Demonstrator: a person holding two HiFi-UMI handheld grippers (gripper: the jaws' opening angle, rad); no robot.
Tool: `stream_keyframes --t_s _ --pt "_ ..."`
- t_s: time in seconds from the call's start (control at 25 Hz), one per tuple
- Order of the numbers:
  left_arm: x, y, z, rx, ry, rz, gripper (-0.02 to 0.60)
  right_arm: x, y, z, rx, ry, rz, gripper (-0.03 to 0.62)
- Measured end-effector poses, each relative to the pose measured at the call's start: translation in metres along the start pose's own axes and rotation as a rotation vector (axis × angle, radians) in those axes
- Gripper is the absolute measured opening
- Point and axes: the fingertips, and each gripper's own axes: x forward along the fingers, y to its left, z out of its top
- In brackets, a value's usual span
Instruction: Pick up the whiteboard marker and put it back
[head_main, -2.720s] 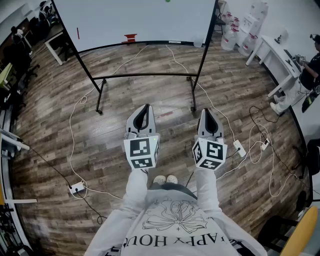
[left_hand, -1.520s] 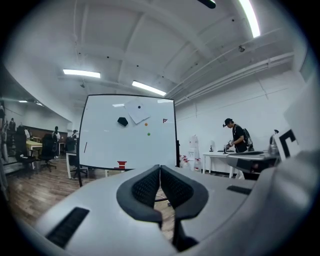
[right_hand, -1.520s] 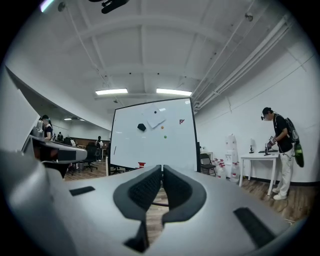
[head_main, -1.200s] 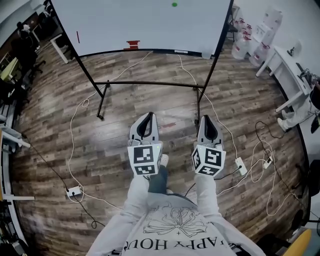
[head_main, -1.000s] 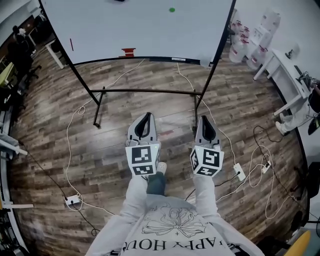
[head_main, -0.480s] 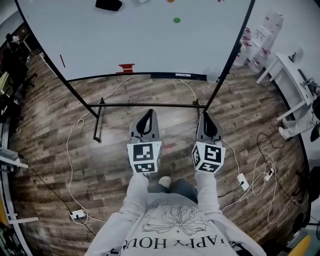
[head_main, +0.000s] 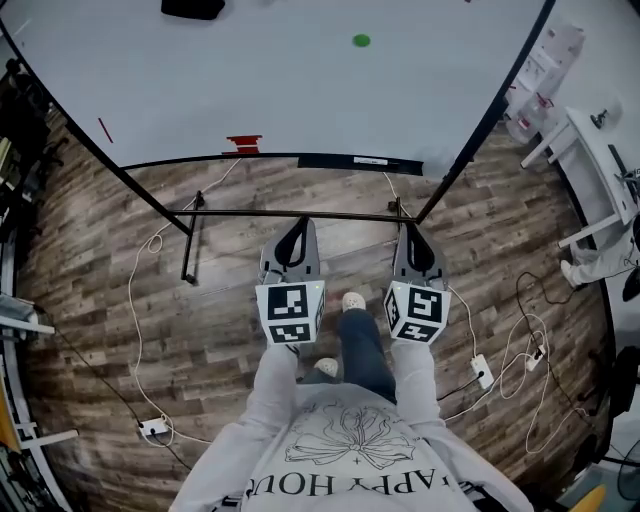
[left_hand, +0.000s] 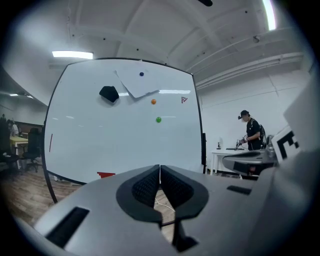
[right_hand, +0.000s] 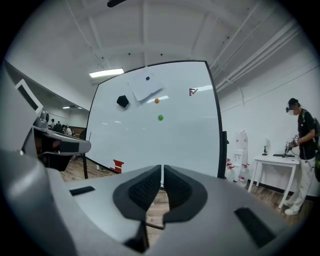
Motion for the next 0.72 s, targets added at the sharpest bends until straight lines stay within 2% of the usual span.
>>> stream_keyframes --t_s 0.28,0.56,0.72 --pt "0.087 0.008 0.005 -0.010 0.021 0.050 0.008 0.094 -0.034 0.003 -0.051 0.022 0.047 0.003" --pt "0.162 0.017 0.013 -0.008 0.050 0.111 0.008 0.182 -0.057 0.001 -0.143 0.076 0.136 0.009" --pt "0.190 0.024 0.010 -0.016 0.073 0.154 0.008 0.217 -0.055 -0.012 -0.235 0.132 0.233 0.078"
